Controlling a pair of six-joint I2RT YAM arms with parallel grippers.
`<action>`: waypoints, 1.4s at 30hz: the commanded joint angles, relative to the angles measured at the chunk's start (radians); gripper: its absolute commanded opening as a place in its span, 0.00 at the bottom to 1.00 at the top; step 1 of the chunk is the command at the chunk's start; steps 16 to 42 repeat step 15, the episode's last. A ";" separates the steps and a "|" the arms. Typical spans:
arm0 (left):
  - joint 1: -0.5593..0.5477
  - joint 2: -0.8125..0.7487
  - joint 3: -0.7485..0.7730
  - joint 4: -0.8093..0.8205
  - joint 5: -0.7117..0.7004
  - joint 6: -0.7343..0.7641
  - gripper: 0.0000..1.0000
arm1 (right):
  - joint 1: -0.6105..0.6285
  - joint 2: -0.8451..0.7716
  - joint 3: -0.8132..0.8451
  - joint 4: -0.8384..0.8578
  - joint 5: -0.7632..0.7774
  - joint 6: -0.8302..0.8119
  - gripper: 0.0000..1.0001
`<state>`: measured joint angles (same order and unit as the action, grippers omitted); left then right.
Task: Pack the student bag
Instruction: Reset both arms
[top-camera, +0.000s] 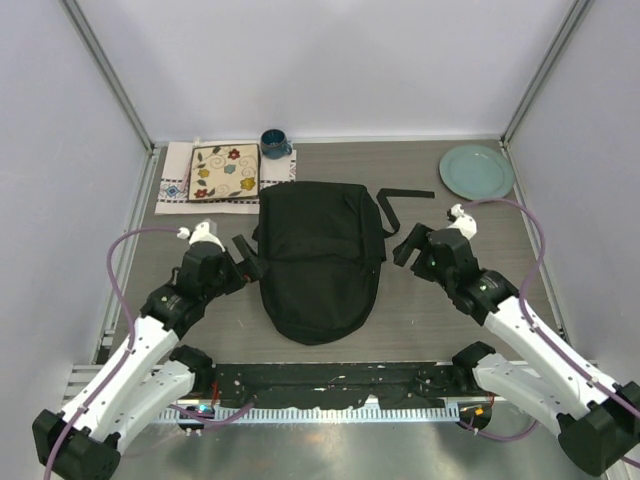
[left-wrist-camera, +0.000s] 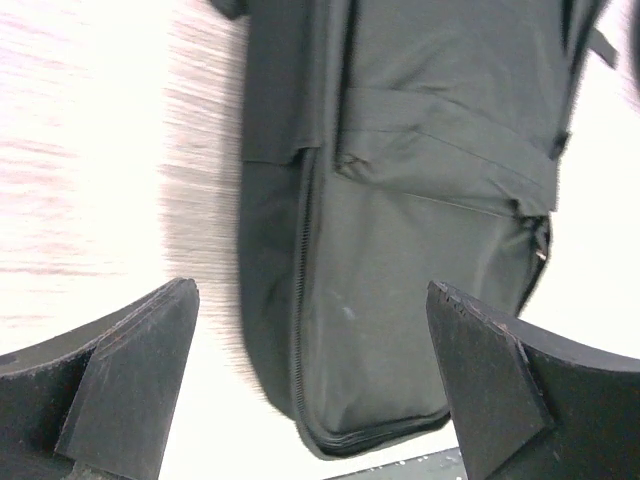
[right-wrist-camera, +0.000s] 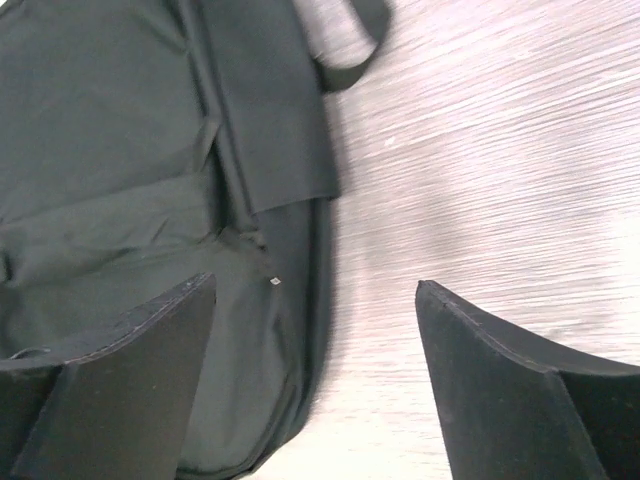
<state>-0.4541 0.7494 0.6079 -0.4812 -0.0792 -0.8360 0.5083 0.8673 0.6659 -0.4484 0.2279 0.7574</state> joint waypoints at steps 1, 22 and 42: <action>0.000 -0.050 0.061 -0.181 -0.214 -0.009 1.00 | -0.005 -0.077 0.046 -0.131 0.278 -0.036 0.89; 0.000 -0.105 0.090 -0.287 -0.315 0.044 0.99 | -0.042 0.071 0.054 -0.141 0.547 -0.009 0.98; 0.000 -0.105 0.090 -0.287 -0.315 0.044 0.99 | -0.042 0.071 0.054 -0.141 0.547 -0.009 0.98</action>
